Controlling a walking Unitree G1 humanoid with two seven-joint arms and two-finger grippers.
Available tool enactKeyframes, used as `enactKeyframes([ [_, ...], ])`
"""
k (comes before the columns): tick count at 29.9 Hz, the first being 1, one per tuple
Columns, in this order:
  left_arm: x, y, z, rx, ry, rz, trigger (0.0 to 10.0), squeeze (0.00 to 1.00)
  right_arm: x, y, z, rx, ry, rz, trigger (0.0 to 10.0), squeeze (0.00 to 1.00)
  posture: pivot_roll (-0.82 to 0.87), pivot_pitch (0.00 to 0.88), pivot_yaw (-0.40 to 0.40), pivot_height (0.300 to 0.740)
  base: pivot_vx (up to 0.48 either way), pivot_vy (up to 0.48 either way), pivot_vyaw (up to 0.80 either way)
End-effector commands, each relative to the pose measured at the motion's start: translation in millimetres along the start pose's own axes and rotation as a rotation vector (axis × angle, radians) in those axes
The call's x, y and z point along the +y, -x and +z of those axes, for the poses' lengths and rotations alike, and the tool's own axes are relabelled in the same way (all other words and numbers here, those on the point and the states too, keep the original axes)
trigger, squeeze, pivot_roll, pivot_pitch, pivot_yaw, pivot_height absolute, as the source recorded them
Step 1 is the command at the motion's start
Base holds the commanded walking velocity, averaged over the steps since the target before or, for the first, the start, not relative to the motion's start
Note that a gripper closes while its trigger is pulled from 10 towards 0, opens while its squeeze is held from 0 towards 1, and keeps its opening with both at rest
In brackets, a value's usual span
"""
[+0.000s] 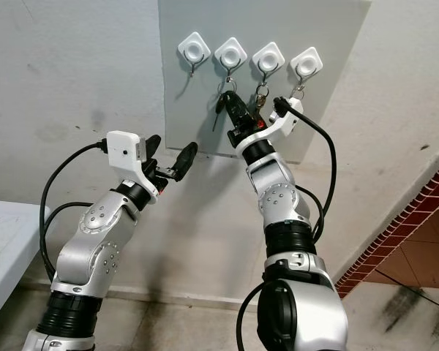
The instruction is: Hang keys on a hook
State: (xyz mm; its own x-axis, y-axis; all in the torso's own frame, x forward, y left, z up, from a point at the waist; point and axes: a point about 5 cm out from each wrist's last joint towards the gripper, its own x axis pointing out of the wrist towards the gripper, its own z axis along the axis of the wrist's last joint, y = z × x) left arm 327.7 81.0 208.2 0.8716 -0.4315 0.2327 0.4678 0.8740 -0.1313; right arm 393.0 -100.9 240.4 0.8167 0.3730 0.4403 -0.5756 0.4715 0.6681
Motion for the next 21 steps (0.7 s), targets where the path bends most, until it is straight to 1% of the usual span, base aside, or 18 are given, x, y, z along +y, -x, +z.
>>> enactKeyframes([
  [1,-2.8,-3.6,10,-0.032,0.001,-0.009,10.0,0.00,-8.3,8.8,-13,0.045,0.018,-0.035,10.0,0.00,-0.03,0.057,-0.066,0.740,0.000,0.000,0.00],
  [2,-2.7,-3.6,11,-0.033,0.001,-0.008,10.0,0.00,-8.1,9.4,-14,0.044,0.017,-0.033,10.0,0.00,-0.03,0.057,-0.067,0.740,0.000,0.000,0.00],
  [4,-2.3,-3.7,11,-0.034,0.003,-0.006,10.0,0.00,-6.9,10.5,-14,0.033,-0.003,-0.015,10.0,1.00,-0.02,0.057,-0.066,0.740,0.000,0.000,0.00],
  [7,-1.8,-3.5,11,-0.035,0.003,-0.004,10.0,0.00,-5.4,11.8,-14,0.021,0.002,0.002,10.0,1.00,-0.03,0.057,-0.065,0.740,0.000,0.000,0.00],
  [9,-1.5,-3.5,11,-0.034,0.002,-0.001,10.0,0.00,-5.2,12.9,-14,0.016,0.039,0.006,10.0,1.00,-0.03,0.055,-0.064,0.740,0.000,0.000,0.00],
  [13,-1.1,-3.7,10,-0.034,-0.001,0.004,10.0,0.00,-5.1,16.1,-15,0.014,0.059,0.017,10.0,1.00,-0.03,0.054,-0.063,0.740,0.000,0.000,0.00],
  [21,0.4,-3.2,10,-0.035,-0.001,0.014,10.0,0.00,-12.8,28.4,-20,0.032,0.079,-0.008,10.0,1.00,-0.02,0.049,-0.063,0.740,0.000,0.000,0.00],
])
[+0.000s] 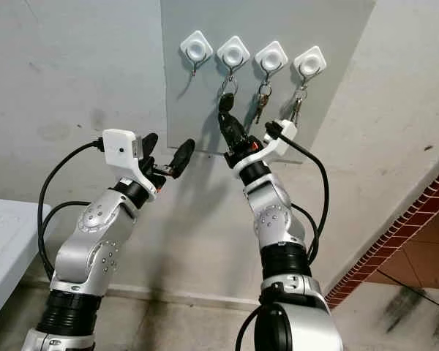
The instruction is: Hang keys on a hook
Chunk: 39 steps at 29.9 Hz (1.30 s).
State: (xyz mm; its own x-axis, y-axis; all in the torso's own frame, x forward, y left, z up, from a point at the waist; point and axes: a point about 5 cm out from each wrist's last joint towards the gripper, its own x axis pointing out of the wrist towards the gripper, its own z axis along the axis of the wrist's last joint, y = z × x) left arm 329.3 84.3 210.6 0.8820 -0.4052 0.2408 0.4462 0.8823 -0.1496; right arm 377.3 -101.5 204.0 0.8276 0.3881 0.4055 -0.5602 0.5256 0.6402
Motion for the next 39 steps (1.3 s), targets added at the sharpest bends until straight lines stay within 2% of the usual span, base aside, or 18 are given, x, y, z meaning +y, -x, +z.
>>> enactKeyframes([
  [1,-2.0,-2.4,6,-0.021,-0.016,-0.006,10.0,0.00,1.3,2.4,1,0.001,0.034,0.007,10.0,1.00,-0.02,0.048,-0.062,0.740,0.000,0.000,0.00],
  [6,3.9,1.3,-3,0.001,-0.020,0.026,10.0,0.00,-6.3,17.5,-3,0.007,0.108,-0.045,10.0,1.00,-0.02,0.038,-0.058,0.740,0.000,0.000,0.00],
  [7,7.0,4.0,-10,0.021,-0.023,0.043,10.0,0.00,-8.1,24.2,-6,0.021,0.162,-0.059,10.0,1.00,-0.02,0.034,-0.054,0.740,0.000,0.000,0.00],
  [10,9.1,6.6,-15,0.031,-0.027,0.054,10.0,0.00,-9.4,29.7,-8,0.025,0.230,-0.079,10.0,1.00,-0.03,0.030,-0.052,0.740,0.000,0.000,0.00],
  [12,11.0,9.4,-21,0.044,-0.026,0.071,10.0,0.00,-11.4,35.9,-7,0.003,0.216,-0.106,10.0,1.00,-0.03,0.026,-0.051,0.740,0.000,0.000,0.00],
  [13,13.4,12.7,-27,0.058,-0.030,0.087,10.0,0.00,-14.7,44.1,-6,-0.013,0.213,-0.150,10.0,1.00,-0.03,0.023,-0.049,0.740,0.000,0.000,0.00],
  [14,13.4,12.7,-27,0.058,-0.030,0.087,10.0,0.00,-14.7,44.1,-6,-0.013,0.213,-0.150,10.0,1.00,-0.03,0.023,-0.049,0.740,0.000,0.000,0.00],
  [18,26.3,27.6,-50,0.112,0.024,0.165,10.0,0.00,-27.7,77.6,-12,0.017,0.325,-0.255,10.0,1.00,-0.03,0.012,-0.039,0.740,0.000,0.000,0.00],
  [21,31.5,32.0,-58,0.133,0.035,0.191,10.0,0.00,-34.0,91.9,-17,0.041,0.354,-0.310,10.0,1.00,-0.04,0.007,-0.029,0.740,0.000,0.000,0.00],
  [22,35.2,34.7,-63,0.143,0.051,0.210,10.0,0.00,-39.3,104.8,-23,0.075,0.404,-0.350,10.0,1.00,-0.04,0.006,-0.025,0.740,0.000,0.000,0.00],
  [26,39.5,37.1,-69,0.157,0.022,0.219,10.0,0.00,-43.8,116.3,-30,0.117,0.438,-0.390,10.0,1.00,-0.05,0.003,-0.013,0.740,0.000,0.000,0.00],
  [30,47.3,42.7,-82,0.189,0.040,0.255,10.0,0.00,-46.4,136.9,-39,0.149,0.501,-0.462,10.0,1.00,-0.06,0.000,0.015,0.740,0.000,0.000,0.00],
  [33,50.0,44.9,-89,0.209,0.077,0.266,10.0,0.00,-49.1,143.1,-40,0.141,0.519,-0.512,10.0,1.00,-0.07,0.000,0.023,0.740,0.000,0.000,0.00],
  [34,51.1,46.3,-91,0.211,0.081,0.266,10.0,0.00,-49.7,145.6,-39,0.133,0.520,-0.523,10.0,0.44,-0.07,0.000,0.024,0.740,0.000,0.000,0.00],
  [35,51.9,47.4,-92,0.210,0.080,0.263,10.0,0.00,-49.8,147.3,-39,0.131,0.535,-0.526,10.0,0.00,-0.07,0.000,0.025,0.740,0.000,0.000,0.00],
  [39,54.0,57.9,-102,0.236,0.104,0.238,10.0,0.00,-49.1,158.7,-44,0.137,0.539,-0.546,10.0,0.00,-0.07,0.000,0.023,0.740,0.000,0.000,0.00],
])
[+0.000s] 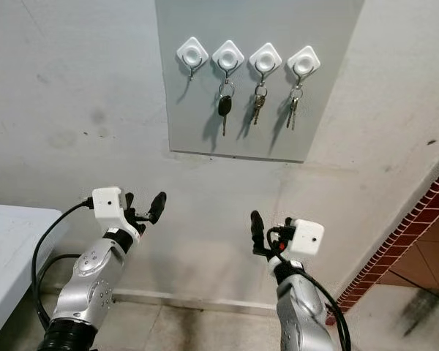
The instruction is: Hang keys on a hook
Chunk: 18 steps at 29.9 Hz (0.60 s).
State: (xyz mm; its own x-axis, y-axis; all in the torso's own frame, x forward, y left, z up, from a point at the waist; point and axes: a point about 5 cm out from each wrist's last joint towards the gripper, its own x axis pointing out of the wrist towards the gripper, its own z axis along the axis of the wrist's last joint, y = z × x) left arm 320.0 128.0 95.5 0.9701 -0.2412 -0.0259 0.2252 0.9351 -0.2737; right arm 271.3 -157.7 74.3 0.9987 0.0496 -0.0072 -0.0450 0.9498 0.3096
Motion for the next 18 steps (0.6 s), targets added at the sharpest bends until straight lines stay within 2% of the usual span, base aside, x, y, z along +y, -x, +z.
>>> enactKeyframes([
  [1,4.0,4.6,-7,0.014,-0.003,-0.008,10.0,0.00,2.8,1.4,3,-0.021,0.011,-0.008,10.0,0.00,-0.08,0.000,0.021,0.740,0.000,0.000,0.00],
  [6,6.2,12.6,-21,0.025,-0.016,-0.003,10.0,0.00,-1.9,13.6,-15,0.038,0.067,-0.033,10.0,0.00,-0.08,0.000,0.021,0.740,0.000,0.000,0.00],
  [8,4.1,18.8,-31,0.030,-0.049,-0.013,10.0,0.00,-10.5,21.2,-26,0.072,0.139,-0.064,10.0,0.00,-0.08,0.000,0.018,0.740,0.000,0.000,0.00],
  [9,3.7,20.0,-33,0.027,-0.045,-0.013,10.0,0.00,-11.9,22.6,-28,0.074,0.143,-0.066,10.0,0.00,-0.08,0.000,0.018,0.740,0.000,0.000,0.00],
  [13,1.9,26.9,-37,0.008,-0.037,-0.014,10.0,0.00,-12.0,24.1,-25,0.050,0.185,-0.075,10.0,0.00,-0.08,0.000,0.015,0.740,0.000,0.000,0.00],
  [15,-0.7,33.9,-38,-0.014,-0.075,-0.054,10.0,0.00,-9.2,26.2,-19,0.015,0.187,-0.066,10.0,0.00,-0.08,0.000,0.014,0.740,0.000,0.000,0.00],
  [18,1.3,41.2,-46,0.008,-0.132,-0.073,10.0,0.00,-12.0,31.8,-21,0.014,0.193,-0.081,10.0,0.00,-0.08,0.000,0.015,0.740,0.000,0.000,0.00],
])
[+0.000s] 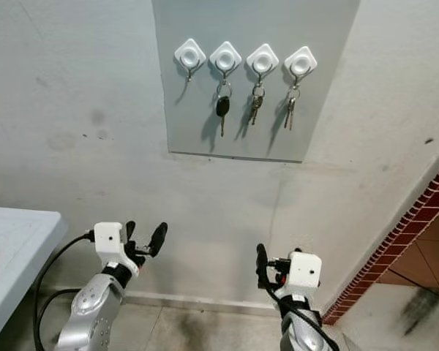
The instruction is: Hang keys on a hook
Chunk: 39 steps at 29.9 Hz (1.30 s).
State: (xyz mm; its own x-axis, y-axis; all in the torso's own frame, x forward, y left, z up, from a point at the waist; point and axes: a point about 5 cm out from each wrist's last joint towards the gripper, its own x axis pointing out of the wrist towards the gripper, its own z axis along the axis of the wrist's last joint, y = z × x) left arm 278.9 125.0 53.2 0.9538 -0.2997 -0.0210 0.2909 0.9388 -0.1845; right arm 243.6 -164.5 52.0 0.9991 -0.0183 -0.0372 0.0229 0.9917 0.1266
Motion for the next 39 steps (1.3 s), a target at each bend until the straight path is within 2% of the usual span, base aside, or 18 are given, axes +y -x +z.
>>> enactKeyframes([
  [1,3.4,7.1,-6,0.007,-0.040,-0.013,10.0,0.00,-4.4,9.3,-9,0.020,0.022,-0.011,10.0,0.00,-0.08,0.000,0.014,0.740,0.000,0.000,0.00],
  [3,6.0,11.5,-11,0.010,-0.026,-0.011,10.0,0.00,-7.8,13.2,-16,0.044,0.050,-0.013,10.0,0.00,-0.08,0.000,0.014,0.740,0.000,0.000,0.00],
  [5,9.9,17.8,-22,0.055,-0.004,-0.013,10.0,0.00,-14.0,18.2,-28,0.091,0.028,-0.040,10.0,0.00,-0.08,0.000,0.017,0.740,0.000,0.000,0.00],
  [7,13.7,27.2,-38,0.116,0.021,-0.010,10.0,0.00,-21.2,24.6,-41,0.146,0.051,-0.053,10.0,0.00,-0.08,0.000,0.017,0.740,0.000,0.000,0.00],
  [11,18.9,33.4,-52,0.180,0.024,0.030,10.0,0.00,-27.5,29.3,-53,0.198,0.084,-0.067,10.0,0.00,-0.08,0.000,0.017,0.740,0.000,0.000,0.00],
  [13,20.8,40.5,-65,0.246,0.058,0.039,10.0,0.00,-30.8,31.8,-62,0.241,0.086,-0.070,10.0,0.00,-0.09,0.000,0.018,0.740,0.000,0.000,0.00],
  [15,20.3,42.9,-71,0.275,0.066,0.039,10.0,0.00,-33.7,33.3,-68,0.275,0.106,-0.071,10.0,0.00,-0.09,0.000,0.014,0.740,0.000,0.000,0.00],
  [16,20.3,43.3,-77,0.316,0.061,0.053,10.0,0.00,-38.4,36.6,-80,0.335,0.108,-0.080,10.0,0.00,-0.09,0.000,0.013,0.740,0.000,0.000,0.00],
  [18,19.9,42.7,-78,0.322,0.070,0.056,10.0,0.00,-40.0,38.4,-85,0.368,0.127,-0.081,10.0,0.00,-0.09,0.000,0.012,0.740,0.000,0.000,0.00],
  [22,20.4,43.3,-89,0.413,0.079,0.089,10.0,0.00,-43.0,48.5,-104,0.498,0.143,-0.062,10.0,0.00,-0.08,0.000,0.004,0.740,0.000,0.000,0.00],
  [28,19.7,58.7,-110,0.597,0.037,0.099,10.0,0.00,-44.9,66.8,-127,0.689,0.142,-0.065,10.0,0.00,-0.10,0.000,0.006,0.740,0.000,0.000,0.00],
  [29,19.7,58.7,-110,0.597,0.037,0.099,10.0,0.00,-44.9,66.8,-127,0.689,0.142,-0.065,10.0,0.00,-0.10,0.000,0.006,0.740,0.000,0.000,0.00],
  [30,19.8,66.2,-116,0.653,0.023,0.104,10.0,0.00,-46.1,72.9,-133,0.741,0.156,-0.062,10.0,0.00,-0.09,0.000,0.004,0.740,0.000,0.000,0.00],
  [31,19.8,66.2,-116,0.653,0.023,0.104,10.0,0.00,-46.1,72.9,-133,0.741,0.156,-0.062,10.0,0.00,-0.09,0.000,0.004,0.740,0.000,0.000,0.00],
  [32,21.6,75.7,-123,0.718,-0.003,0.123,10.0,0.00,-47.1,77.5,-136,0.781,0.140,-0.075,10.0,0.00,-0.09,0.000,0.004,0.740,0.000,0.000,0.00],
  [33,22.0,79.3,-126,0.740,-0.008,0.131,10.0,0.00,-47.4,79.6,-138,0.797,0.131,-0.082,10.0,0.00,-0.10,0.000,0.003,0.740,0.000,0.000,0.00],
  [36,20.2,86.4,-131,0.783,-0.035,0.120,10.0,0.00,-47.9,89.1,-144,0.861,0.144,-0.088,10.0,0.00,-0.10,0.000,0.009,0.740,0.000,0.000,0.00],
  [39,18.0,84.9,-131,0.767,-0.026,0.117,10.0,0.00,-48.2,95.5,-147,0.894,0.156,-0.090,10.0,0.00,-0.09,0.000,0.008,0.740,0.000,0.000,0.00],
])
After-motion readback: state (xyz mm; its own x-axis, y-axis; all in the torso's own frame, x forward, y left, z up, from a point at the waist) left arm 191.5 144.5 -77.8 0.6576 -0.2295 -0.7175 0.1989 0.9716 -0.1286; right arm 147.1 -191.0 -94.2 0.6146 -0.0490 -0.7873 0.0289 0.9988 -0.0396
